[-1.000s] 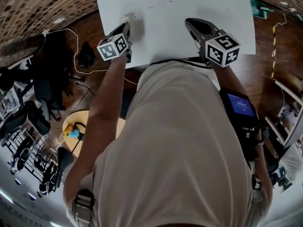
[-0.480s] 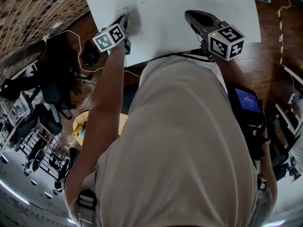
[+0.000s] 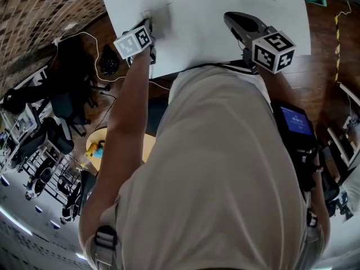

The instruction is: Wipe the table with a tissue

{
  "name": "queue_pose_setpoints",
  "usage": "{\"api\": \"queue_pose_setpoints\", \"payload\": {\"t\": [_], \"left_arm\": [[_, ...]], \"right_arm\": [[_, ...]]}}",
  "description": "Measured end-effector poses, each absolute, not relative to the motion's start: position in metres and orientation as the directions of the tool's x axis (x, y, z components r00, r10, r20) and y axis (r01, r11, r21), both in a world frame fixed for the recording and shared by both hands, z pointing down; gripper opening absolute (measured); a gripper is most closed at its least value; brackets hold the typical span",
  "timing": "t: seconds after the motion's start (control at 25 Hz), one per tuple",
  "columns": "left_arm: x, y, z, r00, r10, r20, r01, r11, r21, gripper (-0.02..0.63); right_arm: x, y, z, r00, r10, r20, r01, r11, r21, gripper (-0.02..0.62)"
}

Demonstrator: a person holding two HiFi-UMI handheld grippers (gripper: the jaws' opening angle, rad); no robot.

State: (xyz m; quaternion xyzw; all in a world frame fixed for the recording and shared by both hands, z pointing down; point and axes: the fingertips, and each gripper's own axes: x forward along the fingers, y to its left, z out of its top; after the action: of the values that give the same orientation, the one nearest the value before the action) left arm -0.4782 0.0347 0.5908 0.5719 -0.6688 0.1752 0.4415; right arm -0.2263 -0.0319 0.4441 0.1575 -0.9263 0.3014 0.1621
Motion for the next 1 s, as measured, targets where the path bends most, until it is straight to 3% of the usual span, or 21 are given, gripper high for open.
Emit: {"api": "queue_pose_setpoints", "payload": {"t": [0.68,0.88,1.0], "left_arm": [[-0.446,0.022,0.587,0.028,-0.593,0.804,-0.918,0.303,0.256,0.021],[-0.428,0.018,0.591,0.055,-0.606,0.793,-0.872,0.357,0.334,0.021],[-0.407,0.013,0.590,0.126,-0.655,0.745,-0.807,0.369,0.461,0.021]], "right_arm": [[-0.201,-0.051,0.448,-0.902,-0.170,0.397,-0.377,0.759,-0.531,0.008],[-0.198,-0.055,0.447,-0.907,-0.155,0.393,-0.361,0.766,-0.532,0.008],[-0.197,-0.058,0.445,-0.910,-0.151,0.386,-0.354,0.766,-0.536,0.008]]}}
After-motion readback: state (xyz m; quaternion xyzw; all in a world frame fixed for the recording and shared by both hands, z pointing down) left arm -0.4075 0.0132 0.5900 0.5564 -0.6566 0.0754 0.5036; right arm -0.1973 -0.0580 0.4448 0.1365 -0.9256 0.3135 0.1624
